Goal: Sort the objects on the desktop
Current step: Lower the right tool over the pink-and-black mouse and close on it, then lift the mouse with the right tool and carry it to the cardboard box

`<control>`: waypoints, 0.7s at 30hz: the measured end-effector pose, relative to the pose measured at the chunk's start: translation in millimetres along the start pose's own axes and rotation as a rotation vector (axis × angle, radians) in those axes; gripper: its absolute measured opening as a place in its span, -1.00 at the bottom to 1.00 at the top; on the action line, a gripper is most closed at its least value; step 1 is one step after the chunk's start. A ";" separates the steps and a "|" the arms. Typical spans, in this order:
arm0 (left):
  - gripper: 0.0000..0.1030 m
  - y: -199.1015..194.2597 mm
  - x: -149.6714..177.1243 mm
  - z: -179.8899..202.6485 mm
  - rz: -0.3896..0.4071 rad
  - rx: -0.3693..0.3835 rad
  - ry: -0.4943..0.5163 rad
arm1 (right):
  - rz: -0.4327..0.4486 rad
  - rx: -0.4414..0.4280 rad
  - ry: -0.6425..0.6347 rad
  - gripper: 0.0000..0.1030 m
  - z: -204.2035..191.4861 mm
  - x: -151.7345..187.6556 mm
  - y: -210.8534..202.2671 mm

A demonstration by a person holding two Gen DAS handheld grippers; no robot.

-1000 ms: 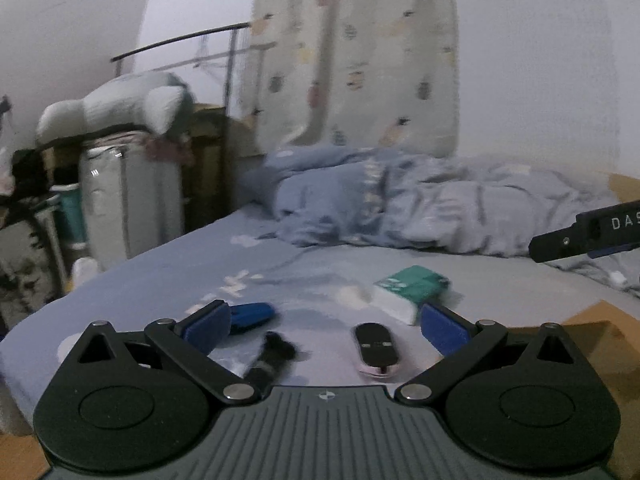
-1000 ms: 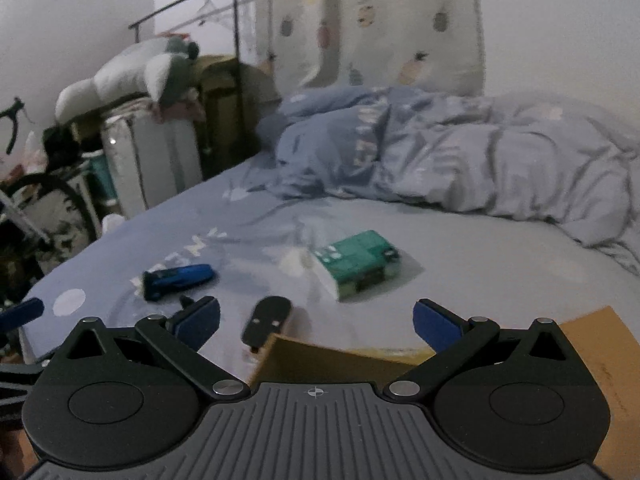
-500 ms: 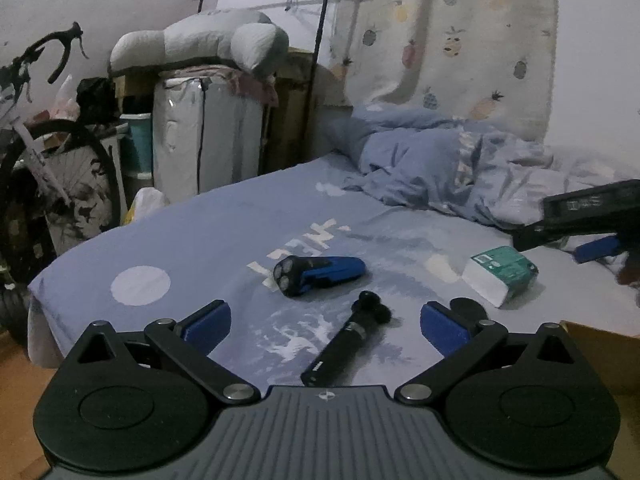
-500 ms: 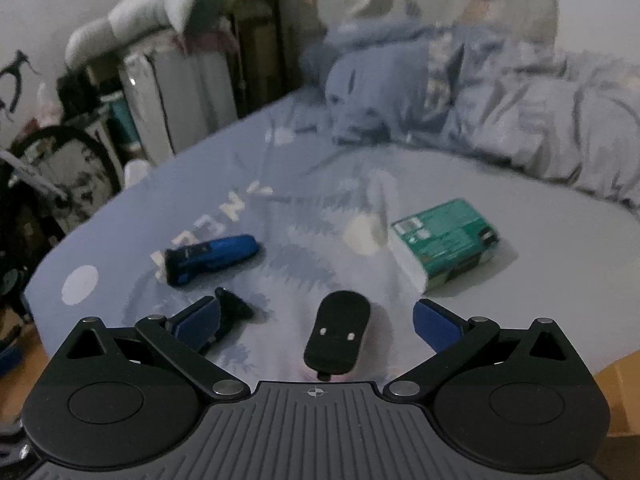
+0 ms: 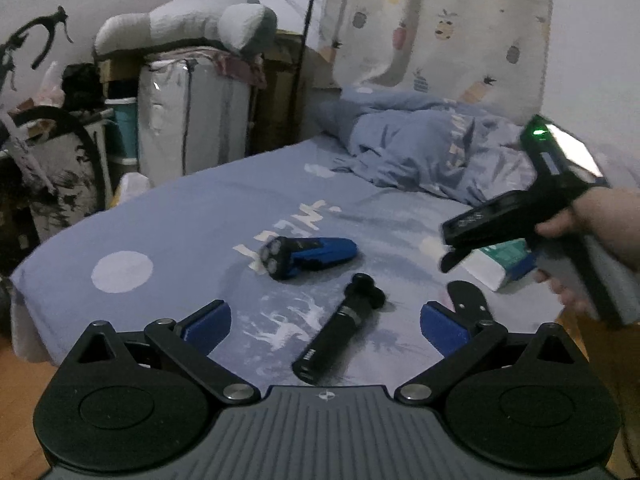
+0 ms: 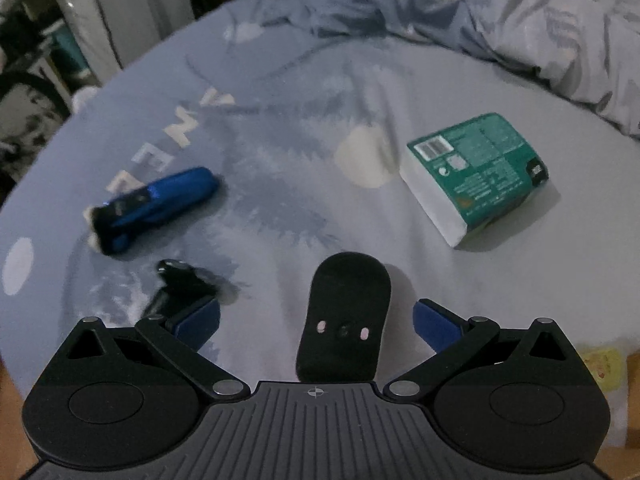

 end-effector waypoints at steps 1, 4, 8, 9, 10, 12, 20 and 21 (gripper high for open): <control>1.00 1.6 1.4 0.3 -0.007 0.002 0.001 | -0.011 0.004 0.007 1.00 0.3 -0.1 4.9; 1.00 5.5 4.5 -2.4 -0.025 0.001 -0.011 | -0.050 0.022 0.012 0.98 0.1 0.8 21.0; 1.00 9.0 6.5 -9.0 -0.037 0.000 -0.045 | -0.095 0.052 0.007 0.74 -0.3 3.4 38.5; 1.00 9.6 6.9 -10.5 -0.038 -0.002 -0.050 | -0.103 0.062 0.006 0.69 -0.2 4.0 41.6; 1.00 10.0 7.5 -12.2 -0.041 -0.005 -0.055 | -0.116 0.073 0.007 0.68 1.3 5.0 45.6; 1.00 10.8 8.7 -15.3 -0.048 -0.007 -0.069 | -0.141 0.096 0.014 0.65 5.9 7.0 52.9; 1.00 14.1 12.0 -20.5 -0.066 -0.012 -0.095 | -0.193 0.140 0.029 0.25 9.1 13.9 72.3; 1.00 13.9 11.9 -20.6 -0.065 -0.011 -0.097 | -0.192 0.140 0.026 0.24 8.7 14.5 72.1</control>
Point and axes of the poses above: each gripper's, at about its wrist camera, not at the fingertips, and y roughly the way its jaws point, z to its right, x to its underside, the point moved 5 cm from there along y, roughly the way its jaws point, and after that the axes turned 4 degrees about y, right-handed, at the moved point
